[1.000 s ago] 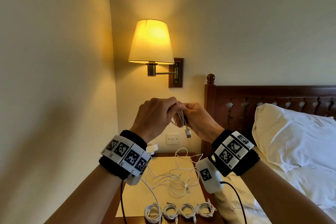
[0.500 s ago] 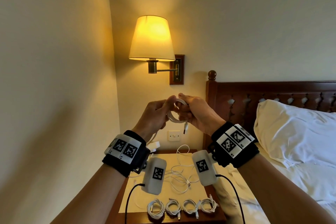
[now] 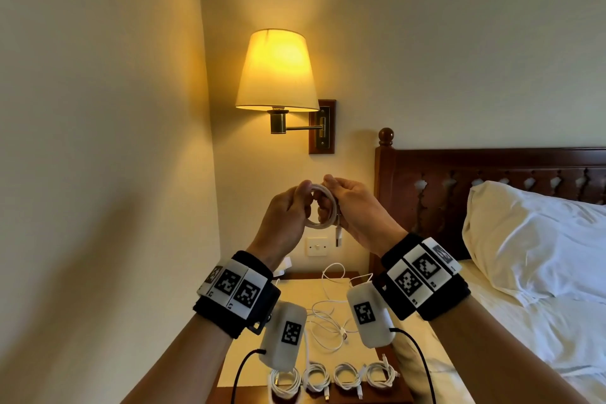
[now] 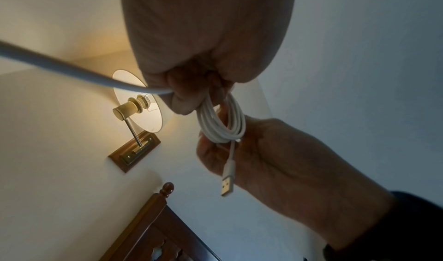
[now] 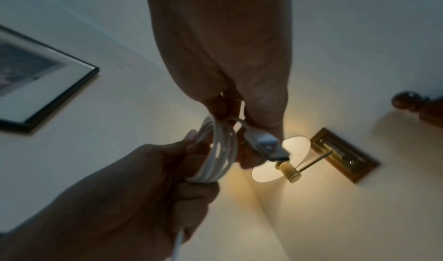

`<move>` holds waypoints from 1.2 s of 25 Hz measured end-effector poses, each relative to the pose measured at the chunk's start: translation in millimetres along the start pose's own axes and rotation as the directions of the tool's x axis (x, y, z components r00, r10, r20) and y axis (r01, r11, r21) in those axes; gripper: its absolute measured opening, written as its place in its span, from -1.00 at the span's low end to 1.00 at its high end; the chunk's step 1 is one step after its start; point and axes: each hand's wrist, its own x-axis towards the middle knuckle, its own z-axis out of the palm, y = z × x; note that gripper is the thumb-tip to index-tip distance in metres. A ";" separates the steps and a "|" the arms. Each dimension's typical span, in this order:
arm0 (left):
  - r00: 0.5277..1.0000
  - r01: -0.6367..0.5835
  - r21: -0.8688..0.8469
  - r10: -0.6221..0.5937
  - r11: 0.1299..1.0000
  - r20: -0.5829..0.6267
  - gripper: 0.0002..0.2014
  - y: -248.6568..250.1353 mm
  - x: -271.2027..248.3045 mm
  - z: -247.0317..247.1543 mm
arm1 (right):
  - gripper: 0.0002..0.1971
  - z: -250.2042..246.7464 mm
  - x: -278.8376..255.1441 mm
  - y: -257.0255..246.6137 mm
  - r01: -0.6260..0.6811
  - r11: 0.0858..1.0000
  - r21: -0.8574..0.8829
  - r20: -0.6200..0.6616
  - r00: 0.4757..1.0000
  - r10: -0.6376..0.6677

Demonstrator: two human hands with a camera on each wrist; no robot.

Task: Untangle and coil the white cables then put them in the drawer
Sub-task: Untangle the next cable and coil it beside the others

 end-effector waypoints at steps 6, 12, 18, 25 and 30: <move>0.993 -0.067 0.101 0.076 0.993 -0.091 -0.62 -14.2 5.7 -4.3 | -0.91 -21.0 -12.9 -0.7 0.119 0.815 -0.568 -0.054 0.982 -0.181; 0.967 -0.152 0.379 0.216 0.913 -0.132 -0.64 -33.0 9.8 6.0 | -0.88 -16.6 -12.2 -11.6 -0.112 0.970 -0.216 -0.155 0.985 0.080; 0.973 -0.122 0.349 0.182 0.929 -0.144 -0.69 -32.9 12.1 8.4 | -0.96 6.7 -16.5 1.7 -0.029 0.996 0.084 -0.237 0.970 0.048; 0.995 0.017 0.005 -0.016 1.000 -0.098 -0.59 -20.4 8.2 2.5 | -0.82 6.9 -11.0 32.1 0.283 0.597 -0.751 -0.169 0.791 -0.588; 0.982 0.186 -0.208 -0.184 0.960 0.032 -0.56 -9.4 1.4 4.1 | -0.73 -5.5 4.4 35.6 0.400 0.624 -0.671 -0.084 0.795 -0.600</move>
